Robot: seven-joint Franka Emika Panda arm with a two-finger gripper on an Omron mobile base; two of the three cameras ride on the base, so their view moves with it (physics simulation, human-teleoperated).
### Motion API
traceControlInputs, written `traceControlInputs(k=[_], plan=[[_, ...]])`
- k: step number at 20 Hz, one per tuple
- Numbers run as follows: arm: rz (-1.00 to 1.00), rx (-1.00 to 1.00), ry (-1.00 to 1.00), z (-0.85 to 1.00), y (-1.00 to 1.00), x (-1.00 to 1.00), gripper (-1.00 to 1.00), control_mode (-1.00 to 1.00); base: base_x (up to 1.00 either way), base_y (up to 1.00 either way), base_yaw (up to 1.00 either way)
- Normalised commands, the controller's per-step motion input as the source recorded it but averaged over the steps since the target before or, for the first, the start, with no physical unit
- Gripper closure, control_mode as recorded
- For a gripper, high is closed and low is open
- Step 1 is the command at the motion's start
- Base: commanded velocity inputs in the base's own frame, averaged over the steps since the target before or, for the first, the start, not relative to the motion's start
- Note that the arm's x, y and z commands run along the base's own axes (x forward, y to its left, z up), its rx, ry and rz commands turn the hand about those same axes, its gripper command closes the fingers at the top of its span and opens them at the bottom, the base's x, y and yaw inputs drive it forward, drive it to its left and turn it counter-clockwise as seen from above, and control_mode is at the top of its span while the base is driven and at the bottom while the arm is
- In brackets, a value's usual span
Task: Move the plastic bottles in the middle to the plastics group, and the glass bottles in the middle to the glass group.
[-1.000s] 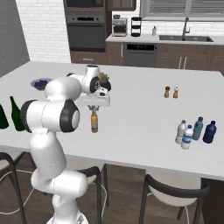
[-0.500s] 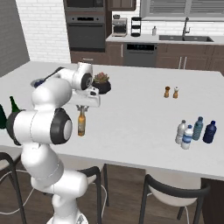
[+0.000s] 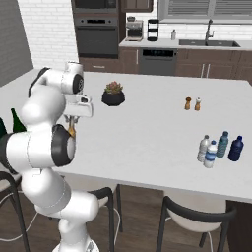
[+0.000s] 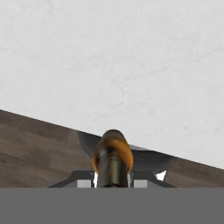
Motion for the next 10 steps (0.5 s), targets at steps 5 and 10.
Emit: traceControlInputs(k=[5, 10], plan=[[0.01, 0.0, 0.06, 0.18, 0.81, -0.08, 1.0, -1.0, 0.0, 0.0, 0.0], [0.04, 0.0, 0.05, 0.19, 0.78, -0.02, 1.0, -1.0, 0.0, 0.0, 0.0]])
